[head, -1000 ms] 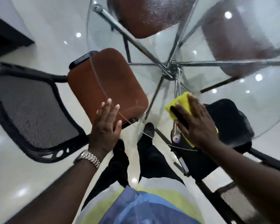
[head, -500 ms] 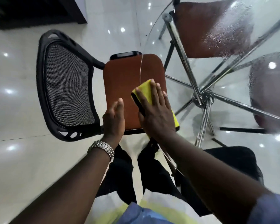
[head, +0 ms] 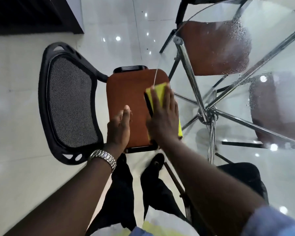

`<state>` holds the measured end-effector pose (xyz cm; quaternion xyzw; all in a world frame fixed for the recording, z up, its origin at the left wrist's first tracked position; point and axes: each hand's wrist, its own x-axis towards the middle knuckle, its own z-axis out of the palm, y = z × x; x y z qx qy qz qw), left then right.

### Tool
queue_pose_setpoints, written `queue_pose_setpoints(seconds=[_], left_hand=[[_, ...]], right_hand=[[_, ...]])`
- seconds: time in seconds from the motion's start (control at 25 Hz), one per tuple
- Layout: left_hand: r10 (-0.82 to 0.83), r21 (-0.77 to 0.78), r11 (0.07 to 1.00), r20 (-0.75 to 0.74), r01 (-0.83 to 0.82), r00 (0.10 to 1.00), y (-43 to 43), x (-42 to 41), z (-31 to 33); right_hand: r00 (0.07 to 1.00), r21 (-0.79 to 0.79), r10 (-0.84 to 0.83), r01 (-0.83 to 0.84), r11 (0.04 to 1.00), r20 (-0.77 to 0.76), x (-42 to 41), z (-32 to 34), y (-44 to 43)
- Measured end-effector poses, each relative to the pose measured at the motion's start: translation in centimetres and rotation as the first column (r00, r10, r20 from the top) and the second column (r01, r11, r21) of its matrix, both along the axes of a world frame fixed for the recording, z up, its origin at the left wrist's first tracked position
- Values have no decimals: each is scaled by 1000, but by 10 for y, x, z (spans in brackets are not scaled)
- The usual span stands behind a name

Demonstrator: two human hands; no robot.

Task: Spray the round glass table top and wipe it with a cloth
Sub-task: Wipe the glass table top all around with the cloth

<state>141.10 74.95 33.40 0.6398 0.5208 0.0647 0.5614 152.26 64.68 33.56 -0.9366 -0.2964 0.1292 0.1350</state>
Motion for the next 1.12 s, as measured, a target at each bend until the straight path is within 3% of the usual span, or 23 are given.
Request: queue_pose_setpoints(seconds=[0.12,0.2,0.36,0.48,0.56,0.68,0.72,0.8,0.88,0.96,1.04,1.12], left_hand=[[-47,-50,998,44,49,998,24,15,3],[-100,-49,993,78,104,992,33,19,4],[-138,-29,989,98,142,985,40,16,7],[-191,-25,981,74,193,979,31,16,12],[-245,-36,968,59,248,968,22,17,12],[-307,-4,952,31,307,951,5,18,8],[-335,23,942,28,335,942,-1,19,6],[-399,107,913,35,393,916,-12,21,7],[-509,224,840,7,494,861,-26,25,8],[-628,430,674,-93,600,772,-49,30,9],[-733,582,439,-210,685,647,-75,38,3],[-812,563,258,-313,785,492,-99,47,-1]], right_hand=[[982,29,-189,189,982,-12,73,2,72],[975,12,-224,224,975,-11,90,-1,85],[997,33,-51,49,998,52,45,2,41],[987,-9,131,-131,991,89,-22,1,-50],[983,-52,165,-162,985,80,-58,3,-105],[960,-96,272,-265,959,67,-33,0,-118],[958,-98,265,-255,962,106,-10,-5,-110],[988,-38,42,-36,999,147,49,-9,-84],[963,8,-254,254,967,87,85,-8,-77],[944,11,-321,321,947,73,70,-9,-97],[987,3,-108,108,994,120,29,-11,-141],[980,-30,144,-141,989,135,18,-11,-199]])
